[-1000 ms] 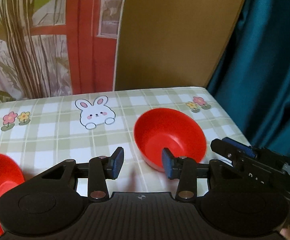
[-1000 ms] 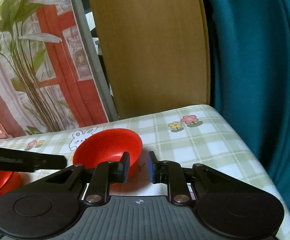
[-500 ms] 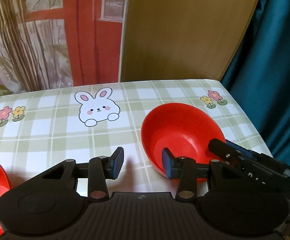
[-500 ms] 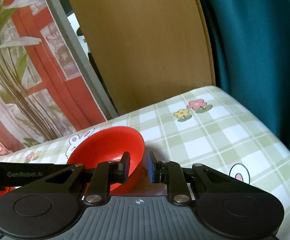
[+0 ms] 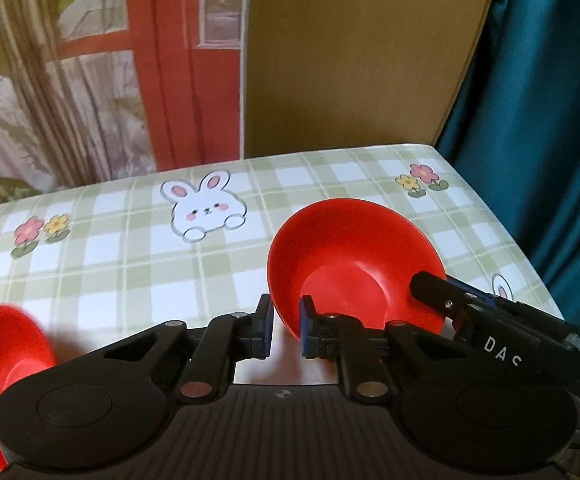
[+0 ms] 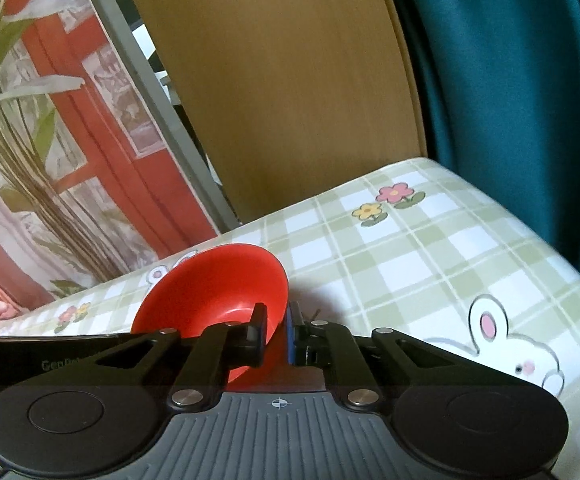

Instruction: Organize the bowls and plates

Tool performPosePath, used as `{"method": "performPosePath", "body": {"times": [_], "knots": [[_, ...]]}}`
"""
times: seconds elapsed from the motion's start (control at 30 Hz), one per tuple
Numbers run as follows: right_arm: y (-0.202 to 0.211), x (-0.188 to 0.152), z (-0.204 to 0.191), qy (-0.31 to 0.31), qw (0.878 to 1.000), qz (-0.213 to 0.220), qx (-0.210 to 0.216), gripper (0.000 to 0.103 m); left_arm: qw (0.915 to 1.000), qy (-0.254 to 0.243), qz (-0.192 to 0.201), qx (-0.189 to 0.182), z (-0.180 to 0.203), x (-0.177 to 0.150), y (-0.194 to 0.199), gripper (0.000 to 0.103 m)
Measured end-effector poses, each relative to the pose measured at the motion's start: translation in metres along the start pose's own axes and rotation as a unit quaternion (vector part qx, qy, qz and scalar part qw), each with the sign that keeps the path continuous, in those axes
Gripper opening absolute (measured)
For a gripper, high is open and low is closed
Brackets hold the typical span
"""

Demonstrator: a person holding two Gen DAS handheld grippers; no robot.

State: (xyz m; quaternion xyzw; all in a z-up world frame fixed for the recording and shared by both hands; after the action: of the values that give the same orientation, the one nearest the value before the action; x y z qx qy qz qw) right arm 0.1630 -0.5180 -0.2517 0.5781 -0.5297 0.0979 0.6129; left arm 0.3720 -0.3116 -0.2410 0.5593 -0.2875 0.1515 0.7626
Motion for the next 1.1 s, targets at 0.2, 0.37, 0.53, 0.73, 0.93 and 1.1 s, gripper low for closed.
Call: {"method": "performPosePath", "body": {"times": [0.2, 0.37, 0.53, 0.73, 0.93, 1.1], "knots": [[0.027, -0.009, -0.024, -0.012, 1.000, 0.003, 0.010, 0.008, 0.9995, -0.006, 0.015, 0.026, -0.012, -0.016, 0.044, 0.015], [0.053, -0.013, -0.047, -0.023, 0.999, 0.014, 0.020, 0.007, 0.9992, 0.003, 0.029, 0.028, -0.028, -0.023, 0.080, 0.015], [0.078, -0.013, -0.074, -0.025, 0.999, 0.026, 0.034, 0.007, 0.9983, 0.013, 0.047, 0.030, -0.049, -0.029, 0.113, 0.014], [0.099, -0.020, -0.114, -0.001, 0.999, 0.033, 0.036, 0.007, 0.9966, 0.012, 0.066, 0.047, -0.070, -0.036, 0.143, 0.014], [0.108, -0.026, -0.146, 0.003, 0.998, 0.029, 0.054, 0.007, 0.9958, 0.035, 0.069, 0.049, -0.099, -0.038, 0.161, 0.014], [0.110, -0.025, -0.170, 0.024, 0.997, 0.026, 0.063, 0.007, 0.9948, 0.050, 0.071, 0.053, -0.117, -0.038, 0.163, 0.014]]}}
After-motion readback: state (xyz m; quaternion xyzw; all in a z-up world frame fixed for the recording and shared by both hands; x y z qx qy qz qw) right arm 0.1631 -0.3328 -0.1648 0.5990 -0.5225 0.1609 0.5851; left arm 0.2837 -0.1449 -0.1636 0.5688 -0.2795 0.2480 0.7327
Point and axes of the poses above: each gripper's, at about its wrist camera, not at the fingertips, and y roughly against the way its jaws point, z to its right, x to its top, the point moved 6 cm from there along -y, roughly the way its jaws point, and after that the axes turned 12 degrees about y, right-handed, at the moved point
